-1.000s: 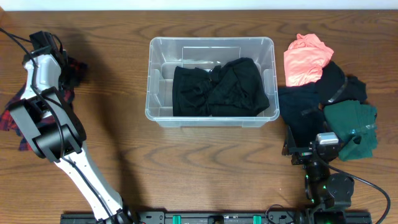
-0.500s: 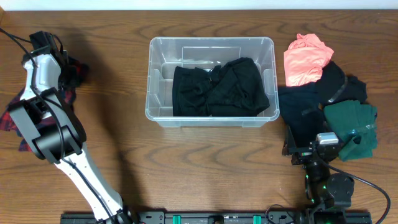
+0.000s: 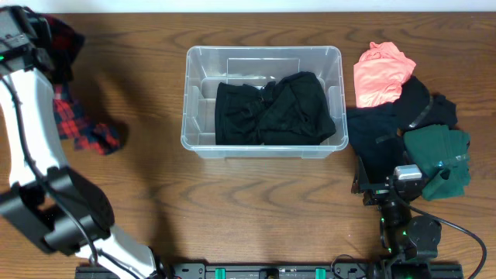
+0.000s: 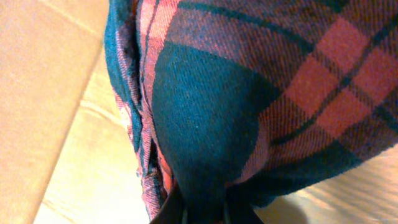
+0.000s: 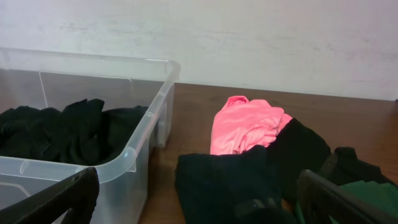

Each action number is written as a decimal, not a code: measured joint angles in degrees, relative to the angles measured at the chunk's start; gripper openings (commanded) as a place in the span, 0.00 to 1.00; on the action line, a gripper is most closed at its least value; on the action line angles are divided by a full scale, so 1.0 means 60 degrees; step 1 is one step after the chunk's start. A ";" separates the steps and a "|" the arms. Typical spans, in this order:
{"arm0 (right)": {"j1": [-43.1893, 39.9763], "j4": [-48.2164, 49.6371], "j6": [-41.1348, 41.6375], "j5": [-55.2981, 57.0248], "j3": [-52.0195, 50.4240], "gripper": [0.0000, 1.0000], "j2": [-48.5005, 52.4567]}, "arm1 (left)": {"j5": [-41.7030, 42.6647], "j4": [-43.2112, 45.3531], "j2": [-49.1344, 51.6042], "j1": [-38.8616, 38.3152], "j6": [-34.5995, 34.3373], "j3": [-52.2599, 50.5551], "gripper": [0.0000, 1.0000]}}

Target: Pack container

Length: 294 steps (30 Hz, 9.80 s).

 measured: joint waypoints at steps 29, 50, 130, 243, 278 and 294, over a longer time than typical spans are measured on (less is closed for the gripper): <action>0.0000 -0.0004 0.0000 0.0000 0.0000 0.99 0.0000 | 0.2535 -0.0568 -0.3486 -0.6557 0.3158 -0.0004 0.06; 0.0000 -0.0004 0.0000 0.0000 0.0000 0.99 0.0000 | 0.2149 -0.0641 -0.2157 -0.7981 0.3617 -0.0004 0.06; 0.0000 0.0000 0.0000 0.0000 0.0000 0.99 0.0000 | 0.2346 0.0969 0.2084 -0.9653 -0.0572 0.0670 0.45; -0.0565 -0.7053 0.1916 0.2182 1.5915 0.99 1.9999 | 0.0353 -0.2965 -0.0514 -0.2790 -0.2051 0.0721 0.98; -0.0583 -0.7424 0.2251 0.2452 1.6986 0.72 2.0939 | 0.0353 -0.2965 -0.0514 -0.2790 -0.2051 0.0721 0.98; -0.0561 -0.7300 0.2251 0.2448 1.6986 0.75 2.1092 | 0.0353 -0.2965 -0.0517 -0.2790 -0.2051 0.0721 0.98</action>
